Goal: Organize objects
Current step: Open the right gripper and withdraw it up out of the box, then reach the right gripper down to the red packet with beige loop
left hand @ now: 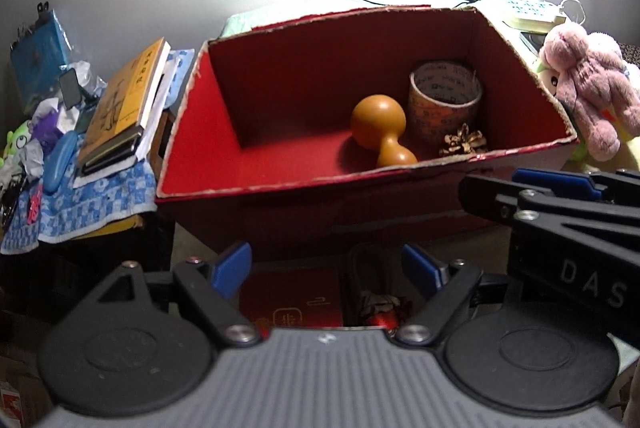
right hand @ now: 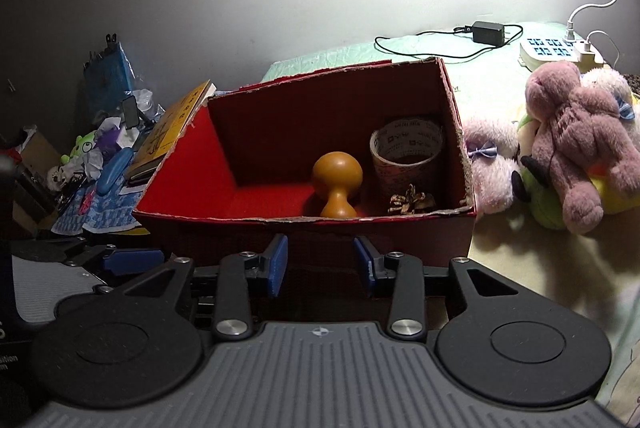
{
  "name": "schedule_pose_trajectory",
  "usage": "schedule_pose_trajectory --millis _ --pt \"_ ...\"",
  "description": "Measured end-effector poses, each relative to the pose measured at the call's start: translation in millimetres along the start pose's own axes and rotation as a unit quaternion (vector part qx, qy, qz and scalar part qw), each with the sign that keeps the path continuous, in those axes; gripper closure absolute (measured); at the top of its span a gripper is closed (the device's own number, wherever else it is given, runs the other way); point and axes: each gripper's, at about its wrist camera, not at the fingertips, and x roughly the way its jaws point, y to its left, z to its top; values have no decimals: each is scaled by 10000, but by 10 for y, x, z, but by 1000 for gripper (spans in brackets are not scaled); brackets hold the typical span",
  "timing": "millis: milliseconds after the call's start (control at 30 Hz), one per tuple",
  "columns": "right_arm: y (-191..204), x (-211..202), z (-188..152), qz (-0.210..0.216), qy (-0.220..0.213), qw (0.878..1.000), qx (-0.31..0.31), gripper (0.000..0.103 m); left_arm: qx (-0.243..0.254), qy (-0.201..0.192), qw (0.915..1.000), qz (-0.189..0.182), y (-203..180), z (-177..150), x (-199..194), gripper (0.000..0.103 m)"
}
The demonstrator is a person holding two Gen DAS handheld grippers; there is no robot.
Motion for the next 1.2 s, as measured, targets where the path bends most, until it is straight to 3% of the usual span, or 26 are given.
schedule_pose_trajectory --millis 1033,1200 --pt "-83 386 -167 149 1084 9931 423 63 199 603 9972 -389 -66 -206 347 18" --pt "-113 487 -173 268 1332 9896 477 63 196 567 9953 -760 -16 -277 337 19"
